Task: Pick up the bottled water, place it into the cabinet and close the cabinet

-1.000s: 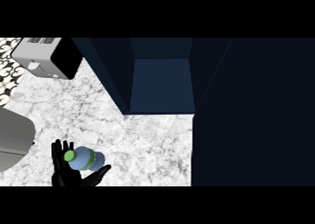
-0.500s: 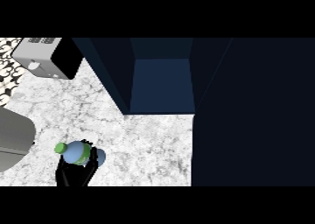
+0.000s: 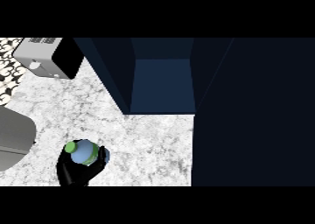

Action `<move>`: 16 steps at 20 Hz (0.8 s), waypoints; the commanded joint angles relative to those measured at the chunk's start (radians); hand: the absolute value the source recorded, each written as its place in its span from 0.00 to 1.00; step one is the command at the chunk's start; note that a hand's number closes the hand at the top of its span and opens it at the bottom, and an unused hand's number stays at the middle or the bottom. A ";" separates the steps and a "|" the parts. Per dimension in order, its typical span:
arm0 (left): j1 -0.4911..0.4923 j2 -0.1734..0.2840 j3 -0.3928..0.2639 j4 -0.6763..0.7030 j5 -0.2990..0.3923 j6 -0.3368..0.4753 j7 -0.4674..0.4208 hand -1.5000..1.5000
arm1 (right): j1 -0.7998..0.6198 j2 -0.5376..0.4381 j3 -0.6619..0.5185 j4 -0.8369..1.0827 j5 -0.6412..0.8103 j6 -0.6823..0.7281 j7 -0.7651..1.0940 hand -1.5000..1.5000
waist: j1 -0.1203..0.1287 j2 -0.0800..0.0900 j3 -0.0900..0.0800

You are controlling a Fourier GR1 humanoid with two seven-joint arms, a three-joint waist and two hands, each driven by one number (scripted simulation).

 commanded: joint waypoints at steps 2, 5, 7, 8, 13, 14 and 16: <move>-0.082 0.055 -0.050 -0.042 -0.034 -0.028 0.102 1.00 | -0.006 -0.018 -0.025 -0.094 -0.082 0.022 0.023 0.00 | -0.004 0.000 0.001; -0.112 0.092 -0.123 -0.006 -0.044 -0.190 0.164 1.00 | 0.003 0.002 0.024 -0.137 -0.045 -0.005 0.034 0.00 | -0.014 0.002 -0.001; -0.147 0.085 -0.122 -0.014 -0.043 -0.160 0.210 1.00 | 0.026 -0.021 -0.010 -0.160 -0.078 0.008 0.037 0.00 | -0.011 0.001 0.000; -0.116 0.089 -0.142 -0.042 -0.023 -0.215 0.246 1.00 | 0.000 0.009 0.017 -0.120 -0.047 -0.012 0.026 0.00 | -0.004 0.000 0.000; -0.120 0.083 -0.193 -0.217 -0.072 -0.117 0.326 1.00 | -0.011 0.027 0.018 -0.098 -0.026 -0.010 0.022 0.00 | 0.002 -0.004 0.001; -0.125 0.095 -0.196 -0.273 -0.056 -0.113 0.382 1.00 | 0.008 -0.001 -0.015 -0.102 -0.081 0.008 0.022 0.00 | 0.003 -0.005 0.002; -0.121 0.075 -0.248 -0.293 -0.098 -0.102 0.393 1.00 | -0.097 -0.013 -0.019 -0.065 -0.085 -0.037 0.066 0.00 | 0.012 -0.001 0.001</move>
